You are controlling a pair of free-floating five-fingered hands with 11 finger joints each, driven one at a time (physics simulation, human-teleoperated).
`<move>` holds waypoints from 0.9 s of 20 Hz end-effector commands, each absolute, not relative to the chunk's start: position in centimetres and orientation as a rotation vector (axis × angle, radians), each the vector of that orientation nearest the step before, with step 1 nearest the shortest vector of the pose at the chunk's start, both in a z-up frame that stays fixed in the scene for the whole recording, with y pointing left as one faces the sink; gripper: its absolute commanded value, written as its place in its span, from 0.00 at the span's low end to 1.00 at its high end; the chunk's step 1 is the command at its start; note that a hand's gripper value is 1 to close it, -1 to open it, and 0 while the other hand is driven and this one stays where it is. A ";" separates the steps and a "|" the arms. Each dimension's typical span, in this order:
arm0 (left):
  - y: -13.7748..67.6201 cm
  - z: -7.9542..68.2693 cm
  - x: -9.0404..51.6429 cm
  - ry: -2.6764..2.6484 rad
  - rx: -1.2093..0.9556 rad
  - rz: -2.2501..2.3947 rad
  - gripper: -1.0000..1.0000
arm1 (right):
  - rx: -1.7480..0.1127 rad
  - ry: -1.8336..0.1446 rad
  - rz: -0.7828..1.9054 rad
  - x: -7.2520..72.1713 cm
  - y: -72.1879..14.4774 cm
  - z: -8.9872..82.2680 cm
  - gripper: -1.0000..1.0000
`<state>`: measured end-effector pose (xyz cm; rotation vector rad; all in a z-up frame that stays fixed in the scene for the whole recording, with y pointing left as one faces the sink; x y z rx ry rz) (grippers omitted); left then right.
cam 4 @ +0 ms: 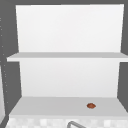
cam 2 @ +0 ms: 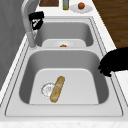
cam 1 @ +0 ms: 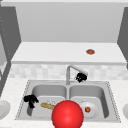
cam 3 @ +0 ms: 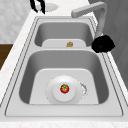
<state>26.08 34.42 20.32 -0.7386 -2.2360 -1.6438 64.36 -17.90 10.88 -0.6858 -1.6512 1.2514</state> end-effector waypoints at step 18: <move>34.4 20.3 26.1 -2.236 -0.739 -1.644 0.50 | -0.769 -1.758 1.468 63.4 -15.7 18.3 0.00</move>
